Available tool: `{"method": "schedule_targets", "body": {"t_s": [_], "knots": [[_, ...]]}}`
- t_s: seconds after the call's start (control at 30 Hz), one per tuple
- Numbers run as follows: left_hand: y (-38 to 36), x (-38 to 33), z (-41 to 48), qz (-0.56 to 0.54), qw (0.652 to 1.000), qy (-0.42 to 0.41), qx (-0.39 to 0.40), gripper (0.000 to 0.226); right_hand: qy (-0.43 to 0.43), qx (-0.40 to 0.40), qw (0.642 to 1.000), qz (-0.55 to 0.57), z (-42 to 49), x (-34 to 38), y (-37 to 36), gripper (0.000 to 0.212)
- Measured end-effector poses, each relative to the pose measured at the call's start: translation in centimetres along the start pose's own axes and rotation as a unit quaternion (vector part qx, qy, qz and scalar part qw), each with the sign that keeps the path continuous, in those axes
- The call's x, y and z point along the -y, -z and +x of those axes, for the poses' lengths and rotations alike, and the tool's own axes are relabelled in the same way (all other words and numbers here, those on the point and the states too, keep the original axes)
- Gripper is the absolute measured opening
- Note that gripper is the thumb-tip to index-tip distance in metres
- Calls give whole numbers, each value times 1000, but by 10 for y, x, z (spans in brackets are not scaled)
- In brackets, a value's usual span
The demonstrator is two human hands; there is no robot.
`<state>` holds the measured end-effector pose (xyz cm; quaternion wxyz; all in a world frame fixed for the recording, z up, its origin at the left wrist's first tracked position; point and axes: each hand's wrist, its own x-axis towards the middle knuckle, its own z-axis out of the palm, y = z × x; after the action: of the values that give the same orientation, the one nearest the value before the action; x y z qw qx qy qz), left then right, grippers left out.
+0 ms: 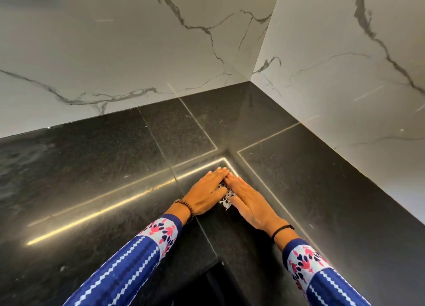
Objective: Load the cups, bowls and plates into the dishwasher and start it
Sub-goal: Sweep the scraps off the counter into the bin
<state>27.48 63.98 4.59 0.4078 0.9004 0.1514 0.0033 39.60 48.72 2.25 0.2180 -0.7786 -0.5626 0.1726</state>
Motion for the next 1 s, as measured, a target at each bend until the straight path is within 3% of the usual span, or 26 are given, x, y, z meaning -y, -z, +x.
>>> {"method": "schedule_targets", "body": {"t_s": [0.33,0.5,0.63,0.77,1.0], "knots": [[-16,-2,-49,-44,999,0,7,58,-48,9,994,101,-44,41,-4,61],[-14,-1,-51,-97,994,55,13,60,-100,-46,985,130,-56,36,8,61],[-17,-1,-51,-89,994,55,0,57,-159,-54,978,122,-62,19,13,70],[-18,1,-49,-93,993,69,-7,54,-149,-16,982,115,-46,17,25,58],[-17,-4,-48,-133,987,89,-23,56,-168,-21,983,73,21,-29,34,62]]}}
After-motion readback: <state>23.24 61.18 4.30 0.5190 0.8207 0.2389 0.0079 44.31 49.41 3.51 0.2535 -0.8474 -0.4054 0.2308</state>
